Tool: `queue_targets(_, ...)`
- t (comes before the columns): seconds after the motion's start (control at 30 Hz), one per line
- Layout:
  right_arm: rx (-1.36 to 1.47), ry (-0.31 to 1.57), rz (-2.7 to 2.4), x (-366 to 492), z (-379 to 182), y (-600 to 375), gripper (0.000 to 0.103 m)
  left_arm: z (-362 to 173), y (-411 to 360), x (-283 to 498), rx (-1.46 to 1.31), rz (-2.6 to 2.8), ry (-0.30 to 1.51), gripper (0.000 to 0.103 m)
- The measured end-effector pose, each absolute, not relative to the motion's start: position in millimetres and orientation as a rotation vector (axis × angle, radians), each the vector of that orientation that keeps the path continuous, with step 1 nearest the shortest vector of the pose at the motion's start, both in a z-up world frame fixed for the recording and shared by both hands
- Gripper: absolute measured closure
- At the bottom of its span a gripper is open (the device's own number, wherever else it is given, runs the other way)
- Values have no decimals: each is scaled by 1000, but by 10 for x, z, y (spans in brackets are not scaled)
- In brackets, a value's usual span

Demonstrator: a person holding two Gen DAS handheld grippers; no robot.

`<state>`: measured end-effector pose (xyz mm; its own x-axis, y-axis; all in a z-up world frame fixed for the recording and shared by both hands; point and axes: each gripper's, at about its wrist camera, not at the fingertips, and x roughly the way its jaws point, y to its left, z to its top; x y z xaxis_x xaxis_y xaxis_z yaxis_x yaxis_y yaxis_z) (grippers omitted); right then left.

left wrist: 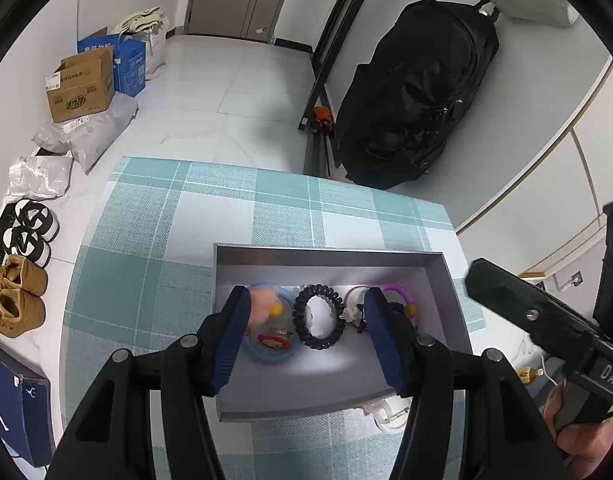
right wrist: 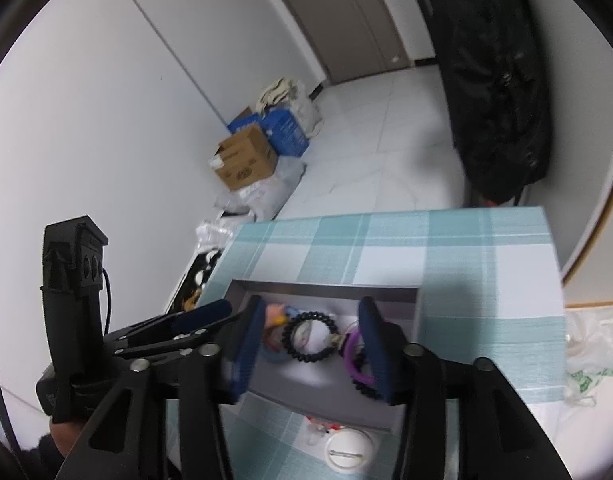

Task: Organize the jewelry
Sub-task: 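Open both tools to release the pig doll and charm in the box, then withdraw both open tools from the box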

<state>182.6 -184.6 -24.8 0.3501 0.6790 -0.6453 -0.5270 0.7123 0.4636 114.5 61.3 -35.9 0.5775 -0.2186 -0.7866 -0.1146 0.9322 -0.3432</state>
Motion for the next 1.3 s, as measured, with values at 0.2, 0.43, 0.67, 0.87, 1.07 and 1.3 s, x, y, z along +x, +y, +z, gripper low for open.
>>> queue_targets(0.2,191,905,742,1706,-236,-1994,39,-325,632,1049,-379,-60,948,49)
queue_targets(0.43,157,869,731,1483,-226,-2061,26,-326,651,891,-371,-35,941,49)
queue_targets(0.67,108,855,725,1183,-259,-2127,25,-333,638,717,-374,-60,924,48)
queue_targets(0.87,67,864,704,982,-342,-2199,18,-354,605,609,-361,-65,925,35)
queue_targets(1.07,47,902,691,930,-471,-2221,17,-376,577,429,-343,-76,921,35)
queue_targets(1.3,-43,967,664,899,-671,-2128,17,-633,525,335,-296,-66,1015,34)
